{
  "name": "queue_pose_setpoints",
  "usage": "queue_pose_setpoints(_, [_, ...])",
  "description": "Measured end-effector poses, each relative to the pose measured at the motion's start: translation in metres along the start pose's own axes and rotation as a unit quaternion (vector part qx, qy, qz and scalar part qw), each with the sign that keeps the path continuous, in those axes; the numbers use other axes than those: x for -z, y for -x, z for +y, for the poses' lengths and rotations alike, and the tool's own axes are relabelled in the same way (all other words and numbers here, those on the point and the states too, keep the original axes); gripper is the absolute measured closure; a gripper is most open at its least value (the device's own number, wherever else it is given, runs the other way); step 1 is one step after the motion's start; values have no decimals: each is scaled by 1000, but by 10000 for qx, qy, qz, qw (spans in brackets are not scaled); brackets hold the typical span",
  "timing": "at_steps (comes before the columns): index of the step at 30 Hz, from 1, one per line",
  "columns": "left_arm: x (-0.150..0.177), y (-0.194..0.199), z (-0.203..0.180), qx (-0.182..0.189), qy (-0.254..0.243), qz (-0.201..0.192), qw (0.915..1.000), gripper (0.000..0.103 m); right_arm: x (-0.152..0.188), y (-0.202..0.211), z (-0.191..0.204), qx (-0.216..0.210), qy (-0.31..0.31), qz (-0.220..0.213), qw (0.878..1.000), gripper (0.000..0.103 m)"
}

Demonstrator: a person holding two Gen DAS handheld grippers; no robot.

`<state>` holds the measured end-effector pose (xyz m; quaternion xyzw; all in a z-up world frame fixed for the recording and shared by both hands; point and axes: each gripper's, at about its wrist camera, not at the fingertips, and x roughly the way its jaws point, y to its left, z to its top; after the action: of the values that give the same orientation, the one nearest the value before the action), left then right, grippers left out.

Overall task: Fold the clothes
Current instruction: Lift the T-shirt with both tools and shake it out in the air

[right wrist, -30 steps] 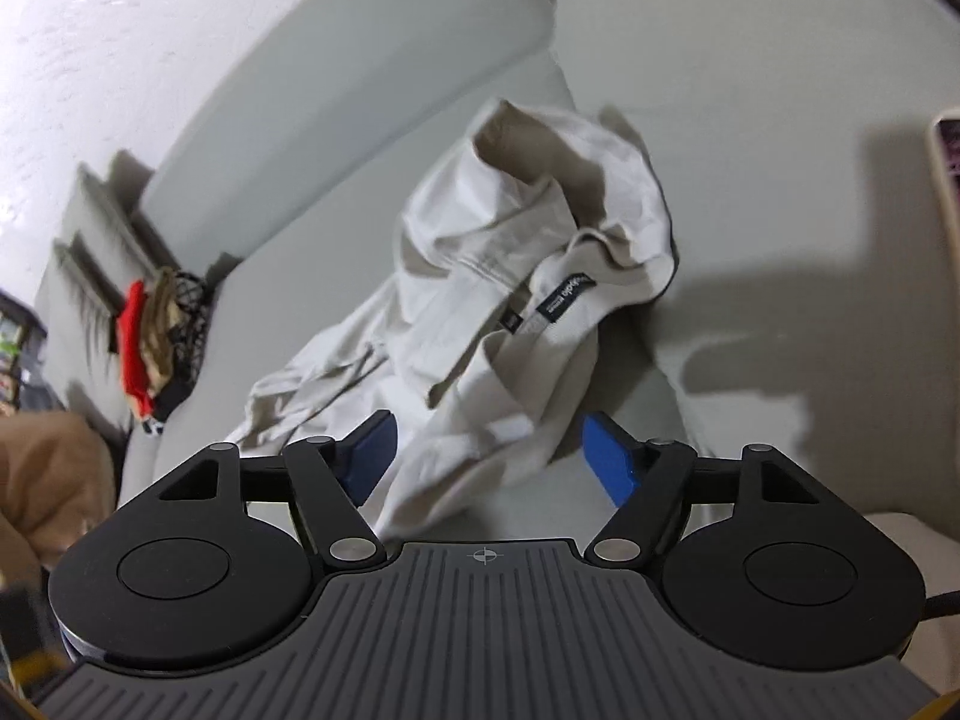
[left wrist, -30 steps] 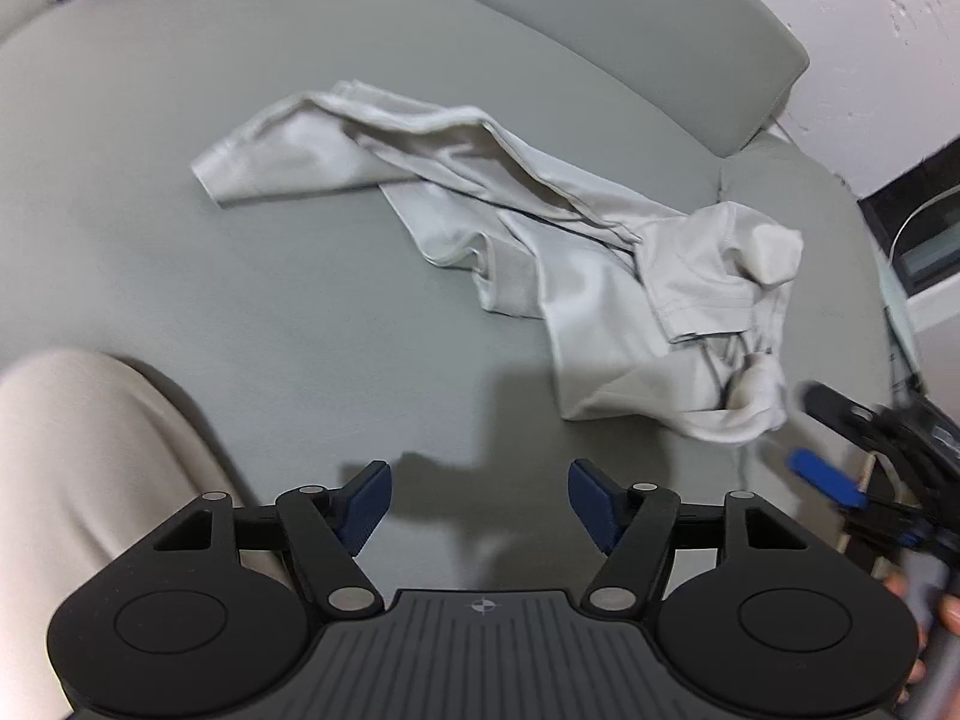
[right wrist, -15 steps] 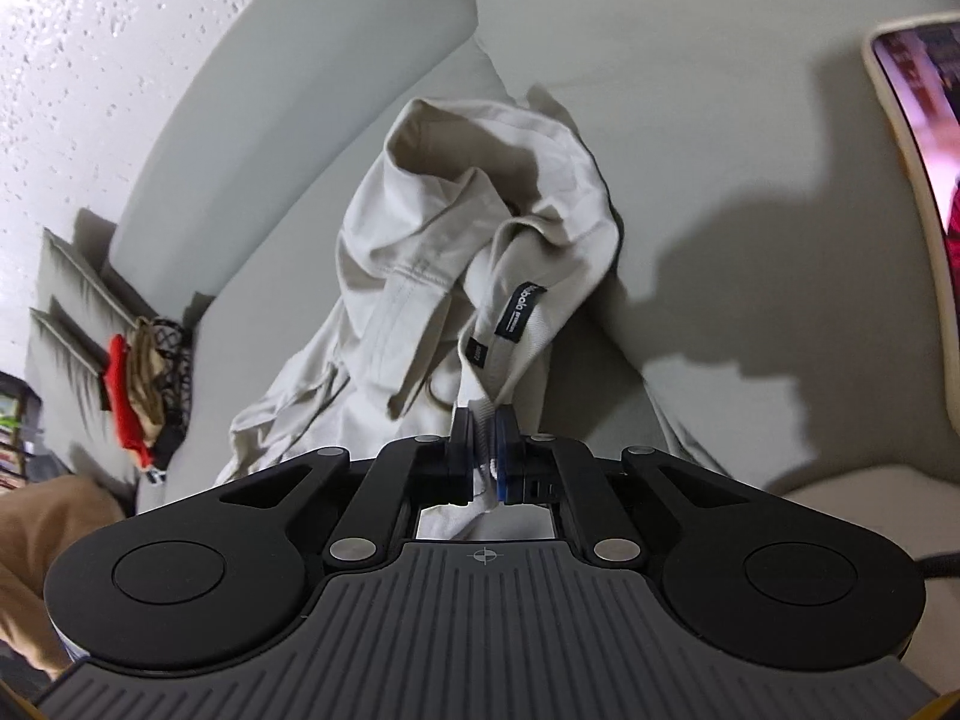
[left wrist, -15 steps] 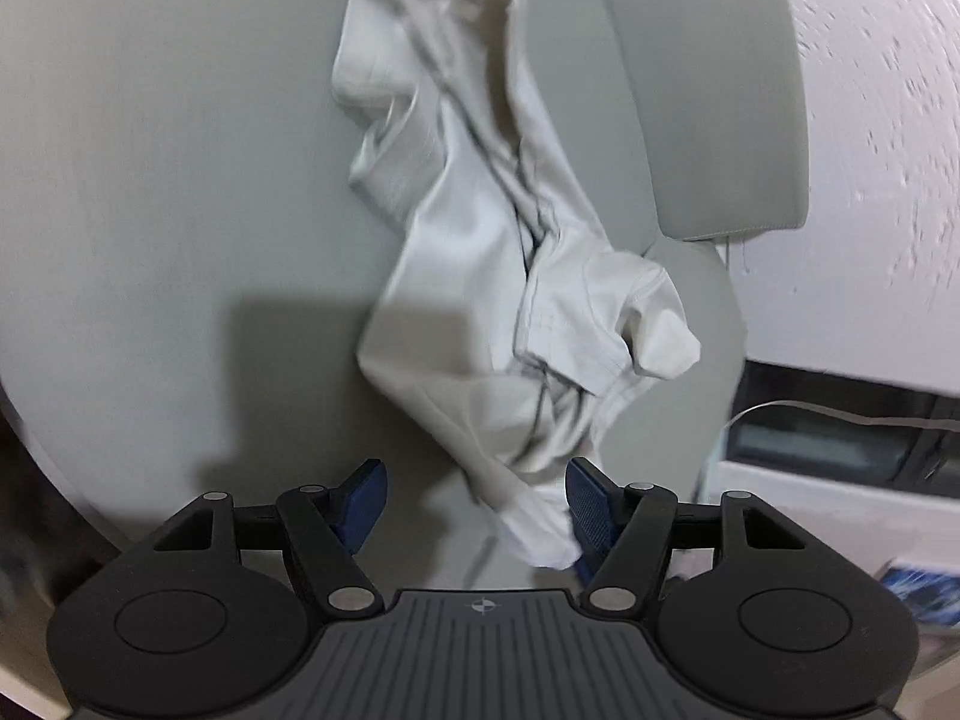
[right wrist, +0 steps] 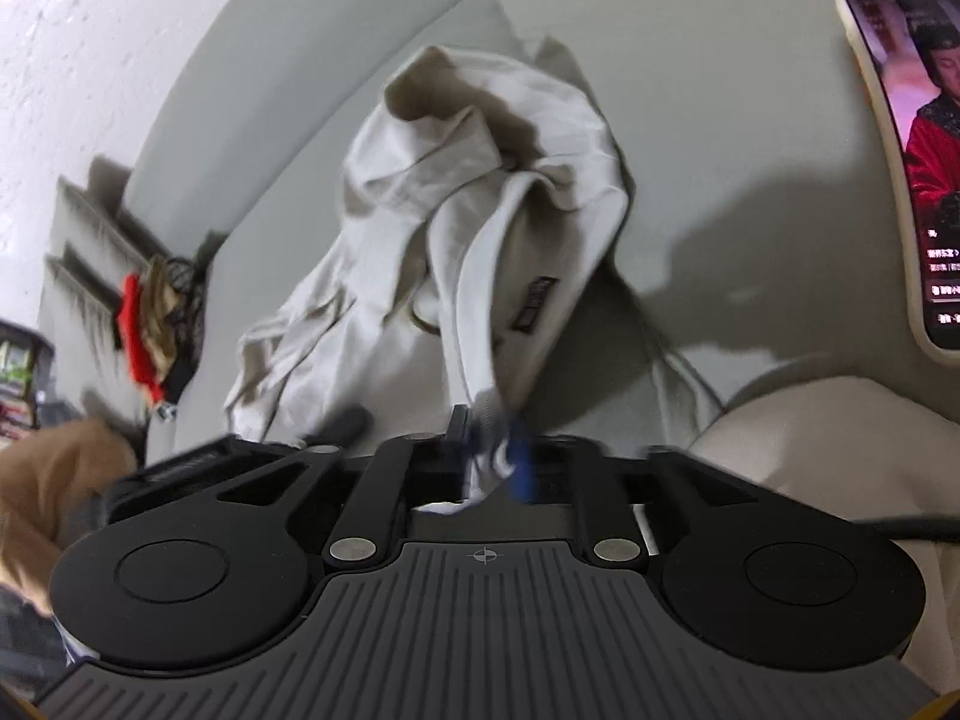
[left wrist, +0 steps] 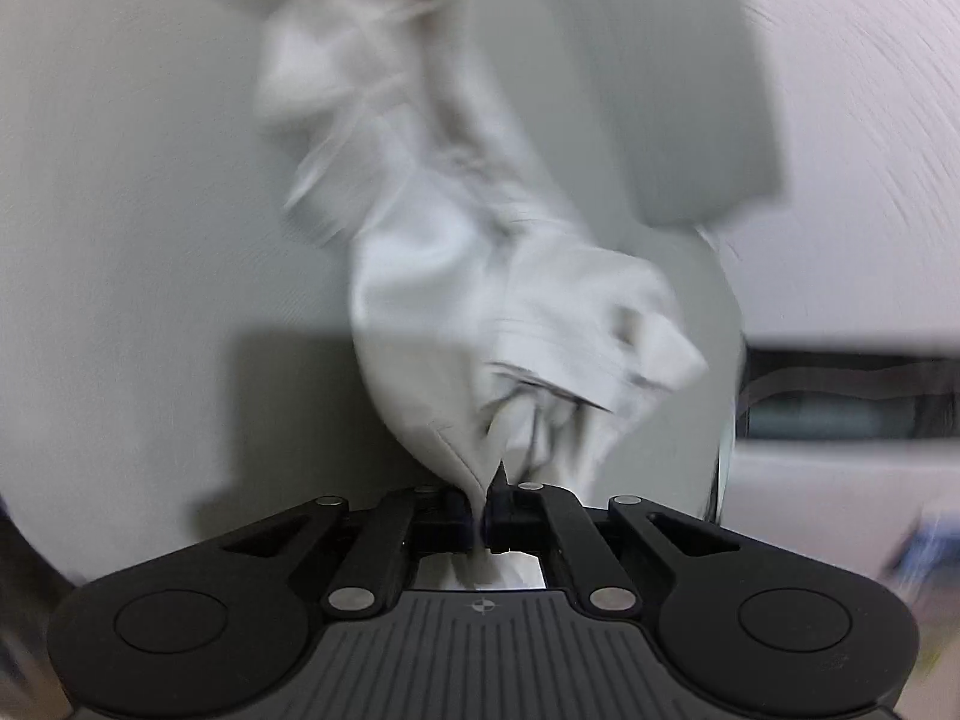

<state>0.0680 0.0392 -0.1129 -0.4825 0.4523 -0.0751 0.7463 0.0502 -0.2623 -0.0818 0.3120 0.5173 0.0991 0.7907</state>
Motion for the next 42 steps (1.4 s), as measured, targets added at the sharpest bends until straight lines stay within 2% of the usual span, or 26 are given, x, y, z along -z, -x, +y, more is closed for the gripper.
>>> queue_pose_setpoints(1, [-3,14,-8,-70,-450,-58,9989,103,2,7,2,38,68,-85,9999,55])
queue_pose_setpoints(4, [-13,61,-22,-391,-1500,-300,9875,103,3,29,6,255,330,-555,9976,53])
queue_pose_setpoints(6, [-20,87,-18,-481,-1696,-487,9831,103,1,34,8,380,524,-828,9945,48])
queue_pose_setpoints(8, [-27,111,-13,-551,-1815,-667,9796,103,-3,24,6,472,609,-740,9943,48])
queue_pose_setpoints(11, [-35,121,3,-657,-1555,-853,9820,103,-6,-2,-3,531,524,-436,9963,51])
queue_pose_setpoints(16, [-37,109,23,-725,-1173,-812,9871,103,-4,-24,-12,486,692,-745,9936,51])
queue_pose_setpoints(19, [-35,106,26,-785,-1116,-871,9868,103,-7,-30,5,449,1270,-1008,9857,50])
queue_pose_setpoints(23, [-35,104,25,-774,-1116,-892,9867,103,-15,-42,37,717,2209,-1246,9646,50])
queue_pose_setpoints(25, [-33,104,23,-788,-1182,-902,9857,103,-17,-51,57,951,2748,-1339,9474,50])
queue_pose_setpoints(28, [-32,104,20,-808,-1291,-922,9840,103,-14,-63,85,1305,3606,-1360,9135,52])
queue_pose_setpoints(30, [-32,102,19,-811,-1330,-934,9834,103,-11,-68,96,1484,4020,-1326,8938,72])
queue_pose_setpoints(31, [-32,101,19,-811,-1345,-939,9831,103,-12,-69,97,1576,4021,-1274,8929,97])
queue_pose_setpoints(33, [-33,103,17,-790,-1388,-924,9828,103,-25,-57,91,1441,3342,-1315,9221,97])
queue_pose_setpoints(35, [-39,108,13,-689,-1441,-882,9832,103,-55,-28,72,1009,2055,-1456,9625,97])
queue_pose_setpoints(36, [-47,115,8,-558,-1432,-886,9841,103,-73,-11,60,789,1344,-1526,9759,97])
queue_pose_setpoints(37, [-58,123,1,-392,-1400,-909,9852,103,-91,5,49,565,625,-1588,9837,97])
queue_pose_setpoints(39, [-81,147,-22,126,-1344,-1170,9839,103,-116,43,34,272,-355,-1757,9834,98])
queue_pose_setpoints(40, [-92,163,-39,458,-1360,-1384,9799,103,-124,63,31,154,-673,-1876,9798,98])
queue_pose_setpoints(42, [-102,199,-73,1099,-1524,-1798,9656,103,-128,99,26,-37,-1082,-2012,9735,98])
